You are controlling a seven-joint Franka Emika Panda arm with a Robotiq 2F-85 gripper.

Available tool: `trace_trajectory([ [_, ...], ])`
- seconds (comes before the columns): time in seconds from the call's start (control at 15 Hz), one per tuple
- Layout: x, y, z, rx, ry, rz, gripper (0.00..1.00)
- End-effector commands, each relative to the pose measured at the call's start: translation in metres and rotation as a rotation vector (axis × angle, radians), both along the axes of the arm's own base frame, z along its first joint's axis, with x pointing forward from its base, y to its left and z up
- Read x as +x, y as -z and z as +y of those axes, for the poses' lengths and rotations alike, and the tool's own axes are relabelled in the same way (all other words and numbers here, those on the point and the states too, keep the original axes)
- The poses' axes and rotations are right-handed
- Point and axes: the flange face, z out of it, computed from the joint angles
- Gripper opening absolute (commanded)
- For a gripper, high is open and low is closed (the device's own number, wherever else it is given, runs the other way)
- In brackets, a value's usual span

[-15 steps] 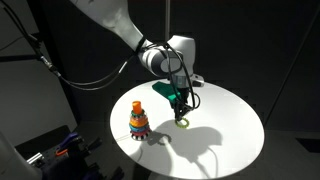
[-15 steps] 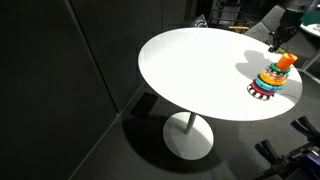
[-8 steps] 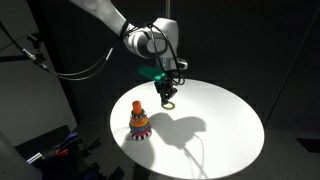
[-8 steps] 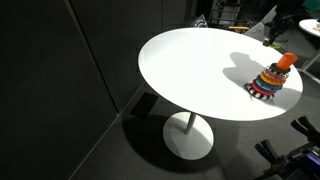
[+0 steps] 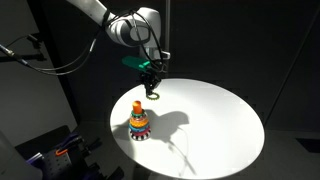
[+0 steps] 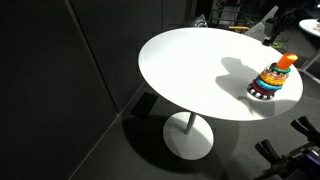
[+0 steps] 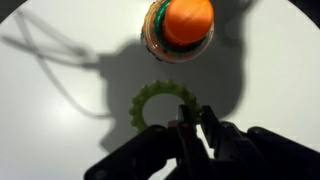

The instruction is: Pick up the lime green ring and put it on the ring holder

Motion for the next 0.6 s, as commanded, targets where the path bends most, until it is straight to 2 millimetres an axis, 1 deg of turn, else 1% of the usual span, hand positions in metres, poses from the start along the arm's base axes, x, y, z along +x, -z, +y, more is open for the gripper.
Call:
trace_trajectory([
  [0.0,-0.022,-0.018,0.010,-0.001,-0.045,0.004,0.06],
  [0.27,-0.037,-0.024,0.013,0.009,-0.075,0.012,0.06],
  [0.33,-0.049,-0.030,0.014,0.011,-0.084,0.014,0.06],
  [0.53,-0.065,-0.034,0.015,0.022,-0.106,0.026,0.06],
])
